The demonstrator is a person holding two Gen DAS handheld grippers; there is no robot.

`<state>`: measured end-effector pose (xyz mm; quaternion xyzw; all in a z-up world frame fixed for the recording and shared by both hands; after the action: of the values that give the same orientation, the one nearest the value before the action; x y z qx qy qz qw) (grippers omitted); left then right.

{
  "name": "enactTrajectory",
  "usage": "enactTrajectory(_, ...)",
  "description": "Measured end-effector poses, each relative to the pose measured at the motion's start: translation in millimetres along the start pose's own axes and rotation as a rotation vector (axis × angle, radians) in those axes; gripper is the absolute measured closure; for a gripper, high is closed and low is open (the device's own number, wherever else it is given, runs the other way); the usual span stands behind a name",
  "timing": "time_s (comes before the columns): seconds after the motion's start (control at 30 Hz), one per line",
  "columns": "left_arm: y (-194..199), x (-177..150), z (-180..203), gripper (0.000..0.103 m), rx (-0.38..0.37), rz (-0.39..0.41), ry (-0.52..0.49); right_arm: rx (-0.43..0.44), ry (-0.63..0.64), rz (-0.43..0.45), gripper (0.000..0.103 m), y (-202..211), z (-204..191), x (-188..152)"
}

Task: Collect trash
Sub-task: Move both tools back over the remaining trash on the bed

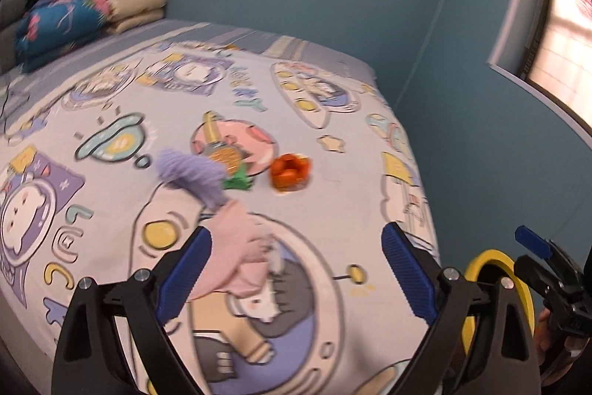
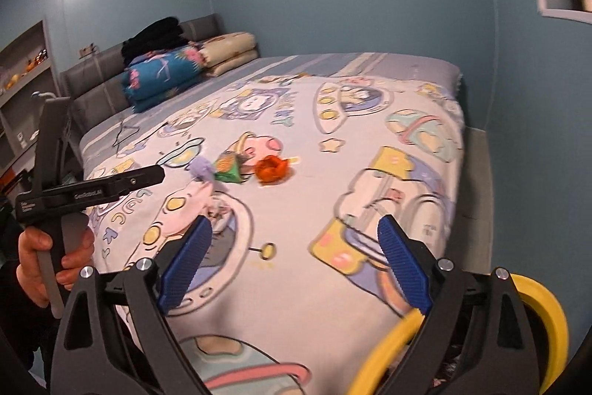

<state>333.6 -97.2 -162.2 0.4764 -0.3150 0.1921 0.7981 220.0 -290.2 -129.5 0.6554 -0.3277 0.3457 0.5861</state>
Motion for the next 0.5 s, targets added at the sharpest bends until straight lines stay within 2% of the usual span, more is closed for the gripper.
enactTrajectory(0.23, -15.0, 8.1, -55.9, 0.013, 0.05, -0.015, 0.07, 0.063, 0.044, -0.054, 0.016, -45.7, -37.5, -0.1)
enactTrajectory(0.5, -41.9, 17.4, -97.2, 0.013, 0.099, -0.041, 0.094, 0.162, 0.066, -0.122, 0.016, -99.3, -83.2, -11.5)
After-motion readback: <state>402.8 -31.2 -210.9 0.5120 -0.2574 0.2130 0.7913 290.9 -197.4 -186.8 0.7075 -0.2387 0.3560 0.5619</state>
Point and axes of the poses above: each gripper's, at about its wrist camera, not at the fingertips, and y roughly against the way its jaws point, z to its right, x to its top, the point moved 10 cm from there along -y, roughly the way its jaws point, and after that the axes turned 7 degrees about y, right-handed, at the moved point
